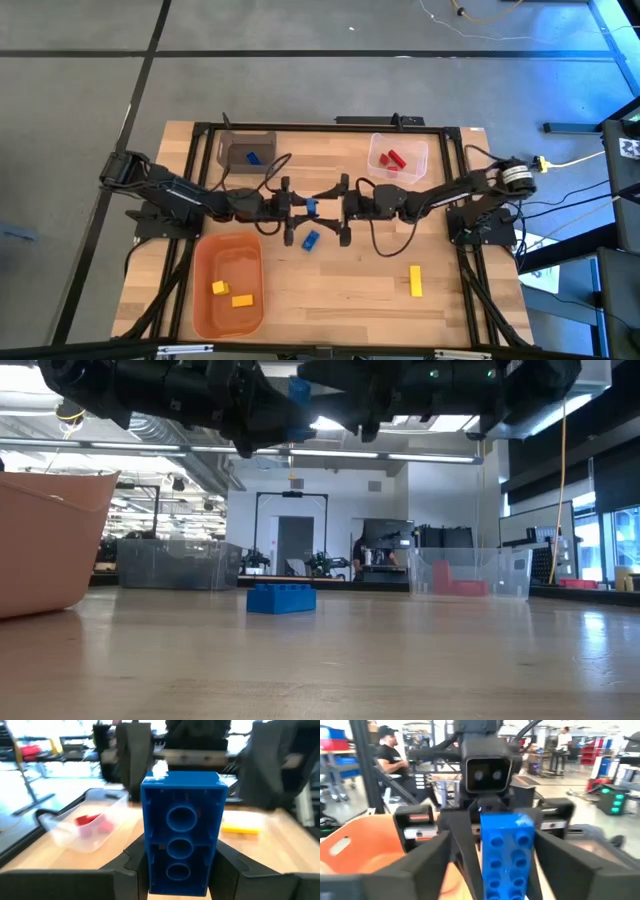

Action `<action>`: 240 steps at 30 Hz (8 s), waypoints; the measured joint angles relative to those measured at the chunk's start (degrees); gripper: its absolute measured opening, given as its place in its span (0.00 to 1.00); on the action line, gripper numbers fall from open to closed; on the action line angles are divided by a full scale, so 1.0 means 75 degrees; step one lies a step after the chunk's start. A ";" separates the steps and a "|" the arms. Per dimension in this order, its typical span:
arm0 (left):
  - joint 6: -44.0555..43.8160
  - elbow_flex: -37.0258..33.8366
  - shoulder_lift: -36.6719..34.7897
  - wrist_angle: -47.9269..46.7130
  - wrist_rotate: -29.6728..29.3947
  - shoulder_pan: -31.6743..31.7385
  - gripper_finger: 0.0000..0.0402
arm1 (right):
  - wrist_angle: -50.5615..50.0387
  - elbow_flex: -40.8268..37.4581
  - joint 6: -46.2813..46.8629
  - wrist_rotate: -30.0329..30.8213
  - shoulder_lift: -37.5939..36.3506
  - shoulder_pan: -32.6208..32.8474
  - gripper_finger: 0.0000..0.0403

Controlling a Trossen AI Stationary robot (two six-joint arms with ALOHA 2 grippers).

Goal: Sort & place blocks by color
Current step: Put the right blue gamepiece into the black bin, then put the blue gamepiece into the black bin

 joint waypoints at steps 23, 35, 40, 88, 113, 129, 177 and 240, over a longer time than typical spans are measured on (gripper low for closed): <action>-0.0236 -0.2732 -0.4026 -0.0431 -0.1023 0.0151 0.32 | 0.0900 -0.2578 -0.0183 0.0157 -0.2847 -0.0041 0.93; -0.0486 -0.2736 -0.3932 -0.0510 -0.1056 0.0289 0.32 | 0.0679 -0.2576 -0.0175 0.0199 -0.2845 -0.0052 0.93; -0.0881 -0.2736 -0.3897 -0.0553 -0.1639 0.0289 0.32 | 0.0635 -0.2576 -0.0168 0.0216 -0.2845 -0.0061 0.93; -0.2438 0.2294 -0.0359 -1.1089 0.0590 0.6624 0.56 | 0.0171 -0.2573 0.0504 0.0225 -0.2836 -0.0458 0.93; -0.1849 -0.1243 -0.3474 -0.2640 0.1317 0.1610 0.56 | 0.0075 -0.2570 0.0607 0.0222 -0.2836 -0.0463 0.93; -0.1040 -0.2894 -0.3489 0.0414 0.0330 0.0498 0.56 | 0.0110 -0.2570 0.0601 0.0219 -0.2836 -0.0463 0.93; -0.6300 0.5342 0.3592 -1.0254 -0.1369 -0.1000 0.55 | 0.0116 -0.2570 0.0645 0.0234 -0.2836 -0.0463 0.93; -0.4769 0.5281 0.2254 -1.1483 -0.4674 -0.1207 0.20 | -0.0002 -0.2570 0.0654 0.0204 -0.2845 -0.0463 0.93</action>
